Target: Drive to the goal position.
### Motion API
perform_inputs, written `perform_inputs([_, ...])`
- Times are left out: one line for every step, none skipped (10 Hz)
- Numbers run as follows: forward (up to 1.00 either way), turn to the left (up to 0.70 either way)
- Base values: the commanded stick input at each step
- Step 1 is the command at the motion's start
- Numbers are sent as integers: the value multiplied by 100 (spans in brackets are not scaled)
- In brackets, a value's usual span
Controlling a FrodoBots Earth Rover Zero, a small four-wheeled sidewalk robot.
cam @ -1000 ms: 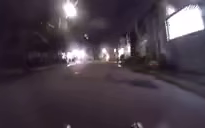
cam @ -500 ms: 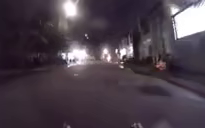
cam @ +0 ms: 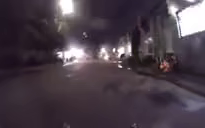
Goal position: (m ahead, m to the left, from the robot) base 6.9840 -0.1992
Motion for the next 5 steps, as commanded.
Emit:
perform_inputs([100, 0])
perform_inputs([100, 0])
perform_inputs([100, 0])
perform_inputs([100, 0])
perform_inputs([100, 0])
